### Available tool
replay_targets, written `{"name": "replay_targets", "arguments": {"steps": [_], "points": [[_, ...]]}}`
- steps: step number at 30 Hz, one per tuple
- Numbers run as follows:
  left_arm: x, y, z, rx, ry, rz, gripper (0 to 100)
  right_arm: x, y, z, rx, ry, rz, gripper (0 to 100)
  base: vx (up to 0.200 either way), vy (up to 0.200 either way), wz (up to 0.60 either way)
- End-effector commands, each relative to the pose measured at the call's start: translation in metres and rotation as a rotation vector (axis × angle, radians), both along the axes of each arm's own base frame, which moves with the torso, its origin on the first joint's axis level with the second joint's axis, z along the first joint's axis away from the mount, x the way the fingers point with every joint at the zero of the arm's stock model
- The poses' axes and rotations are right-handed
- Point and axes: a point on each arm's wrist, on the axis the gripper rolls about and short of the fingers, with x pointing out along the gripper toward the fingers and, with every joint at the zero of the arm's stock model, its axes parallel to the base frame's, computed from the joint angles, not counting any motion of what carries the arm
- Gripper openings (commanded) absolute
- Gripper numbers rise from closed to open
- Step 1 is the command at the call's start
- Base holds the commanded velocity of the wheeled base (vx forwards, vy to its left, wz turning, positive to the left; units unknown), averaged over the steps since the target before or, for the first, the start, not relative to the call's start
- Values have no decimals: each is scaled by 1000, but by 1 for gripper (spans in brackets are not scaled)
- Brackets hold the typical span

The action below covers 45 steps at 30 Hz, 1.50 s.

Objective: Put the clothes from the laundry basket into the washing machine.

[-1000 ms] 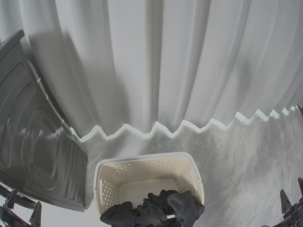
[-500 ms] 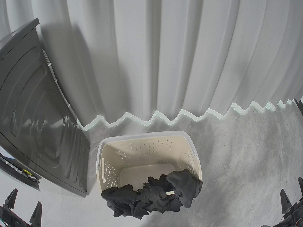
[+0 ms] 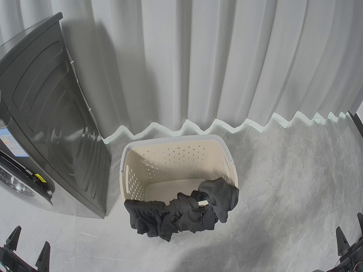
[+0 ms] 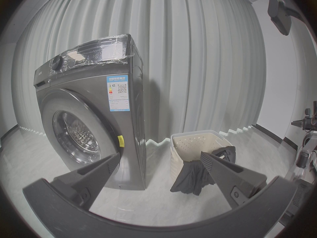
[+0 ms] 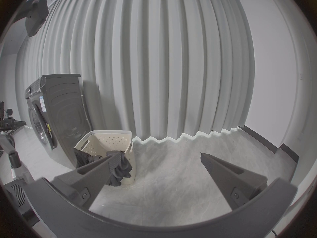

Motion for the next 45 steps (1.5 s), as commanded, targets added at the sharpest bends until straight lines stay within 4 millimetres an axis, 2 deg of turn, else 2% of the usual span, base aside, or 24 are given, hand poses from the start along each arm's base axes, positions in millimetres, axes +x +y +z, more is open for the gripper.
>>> {"name": "replay_targets", "arguments": {"steps": [1,11,17,45], "points": [[0,0,-5,-1,-2,1,100,1,0,-5,0,9,1,100,-200,0,0],[0,0,-5,-5,-1,1,100,1,0,-5,0,9,1,100,-200,0,0],[0,0,-5,-4,-1,-1,100,1,0,-5,0,9,1,100,0,0,0],[0,0,-5,-2,-1,-1,100,1,0,-5,0,9,1,100,0,200,0]]}}
